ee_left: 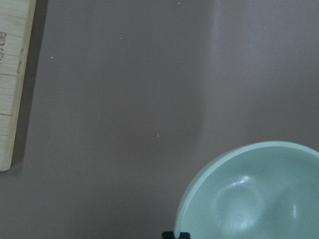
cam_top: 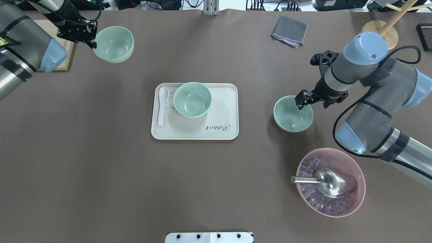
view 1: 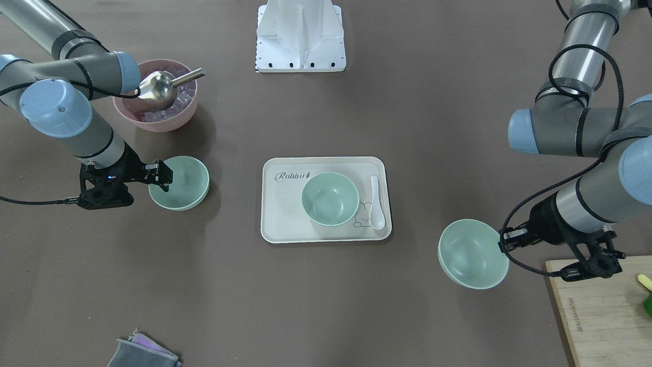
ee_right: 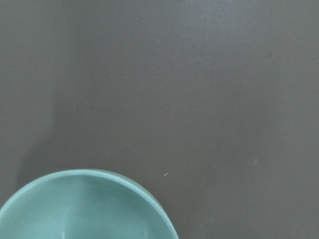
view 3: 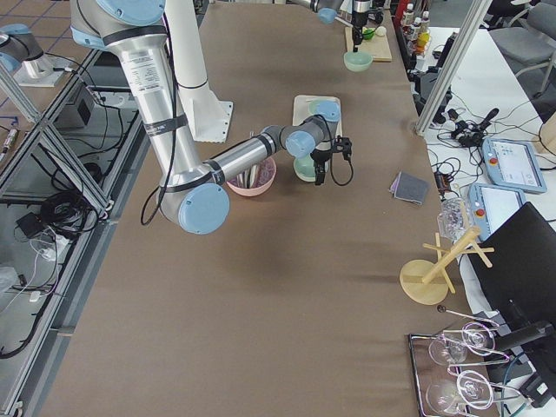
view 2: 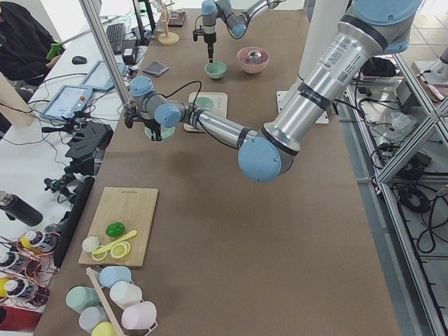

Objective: Stack green bowls together

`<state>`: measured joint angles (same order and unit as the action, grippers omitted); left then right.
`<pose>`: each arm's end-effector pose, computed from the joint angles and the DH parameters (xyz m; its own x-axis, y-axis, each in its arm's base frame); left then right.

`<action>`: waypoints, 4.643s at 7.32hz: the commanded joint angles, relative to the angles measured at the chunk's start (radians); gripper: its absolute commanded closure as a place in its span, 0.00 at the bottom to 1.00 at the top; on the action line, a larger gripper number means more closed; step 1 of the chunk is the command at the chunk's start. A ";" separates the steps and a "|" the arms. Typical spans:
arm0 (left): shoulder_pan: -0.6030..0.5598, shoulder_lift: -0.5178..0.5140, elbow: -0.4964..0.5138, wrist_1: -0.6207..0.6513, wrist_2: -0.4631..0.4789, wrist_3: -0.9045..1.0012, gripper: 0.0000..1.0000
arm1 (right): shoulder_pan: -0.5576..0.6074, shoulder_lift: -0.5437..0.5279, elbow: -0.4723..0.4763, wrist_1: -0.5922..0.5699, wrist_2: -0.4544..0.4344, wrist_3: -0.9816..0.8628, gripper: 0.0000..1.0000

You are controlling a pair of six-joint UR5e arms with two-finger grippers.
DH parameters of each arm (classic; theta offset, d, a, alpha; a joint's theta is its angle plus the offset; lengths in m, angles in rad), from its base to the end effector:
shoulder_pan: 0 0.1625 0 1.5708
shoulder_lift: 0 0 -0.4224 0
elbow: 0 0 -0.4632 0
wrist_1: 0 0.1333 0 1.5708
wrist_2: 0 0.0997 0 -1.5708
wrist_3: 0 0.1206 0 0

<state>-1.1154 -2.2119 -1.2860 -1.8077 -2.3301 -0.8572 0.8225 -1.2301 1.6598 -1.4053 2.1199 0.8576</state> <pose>0.3148 -0.7570 0.3562 0.5913 -0.1279 -0.7962 0.1258 0.9899 -0.0656 -0.4264 -0.5627 0.3969 0.7048 -0.0611 0.7068 0.0464 0.9981 0.0400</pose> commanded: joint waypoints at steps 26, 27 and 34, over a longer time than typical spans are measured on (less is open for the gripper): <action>0.339 -0.206 -0.099 0.225 0.121 -0.333 1.00 | 0.101 0.101 0.012 -0.001 0.157 0.095 1.00; 0.344 -0.206 -0.099 0.223 0.121 -0.333 1.00 | 0.098 0.101 0.011 0.000 0.155 0.095 1.00; 0.354 -0.164 -0.122 0.157 0.121 -0.345 1.00 | 0.093 0.103 0.008 0.000 0.153 0.095 1.00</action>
<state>-0.7670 -2.3772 -1.4078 -1.6389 -2.2089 -1.1951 0.9159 -1.1280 1.6695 -1.4051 2.2733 0.9526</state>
